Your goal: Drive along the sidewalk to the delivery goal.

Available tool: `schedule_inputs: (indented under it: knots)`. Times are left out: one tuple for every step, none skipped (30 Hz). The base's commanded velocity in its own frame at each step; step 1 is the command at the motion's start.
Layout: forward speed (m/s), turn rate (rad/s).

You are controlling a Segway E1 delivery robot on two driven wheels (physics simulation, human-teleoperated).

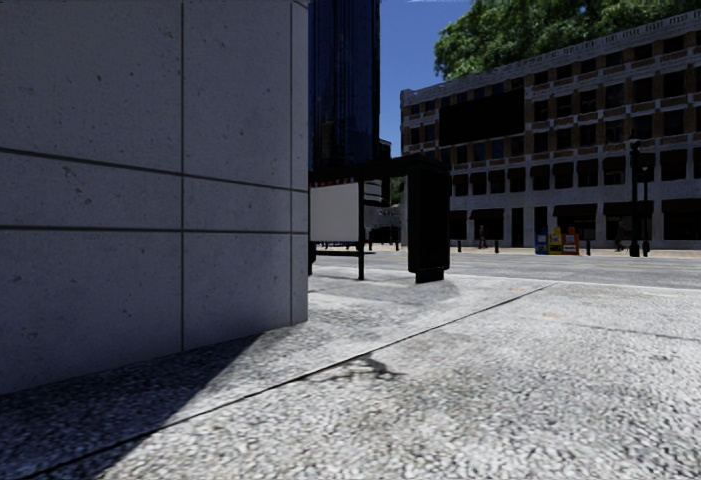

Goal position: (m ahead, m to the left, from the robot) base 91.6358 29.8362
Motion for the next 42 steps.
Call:
schedule_inputs:
  knots:
    - [1.54, -0.49]
    - [1.54, -0.49]
    - [1.54, -0.49]
    - [1.54, -0.49]
    - [1.54, -0.49]
    - [1.54, -0.49]
    - [1.54, -0.4]
    - [1.54, -0.27]
    - [1.54, -0.05]
    - [1.54, 0.0]
    - [1.54, 0.0]
    - [1.54, 0.0]
    - [1.54, 0.0]
    - [1.54, 0.0]
    - [1.54, 0.0]
    - [1.54, 0.0]
    - [1.54, 0.0]
    - [1.54, 0.0]
    - [1.76, 0.0]
    - [1.77, 0.0]
    - [1.78, 0.0]
    - [1.78, 0.0]
    - [1.78, 0.0]
    - [1.78, 0.0]
    - [1.78, 0.0]
    - [1.79, 0.0]
    - [1.79, 0.0]
    - [1.79, 0.0]
    - [1.79, 0.0]
    - [1.79, 0.0]
    - [1.79, 0.0]
    - [1.79, 0.0]
    - [1.79, 0.0]
    - [1.79, 0.0]
    - [1.79, 0.0]
    - [1.79, 0.0]
    - [1.79, 0.0]
    - [1.79, 0.0]
    - [1.79, 0.0]
    - [1.79, 0.0]
    - [1.79, 0.0]
    - [1.79, 0.02]
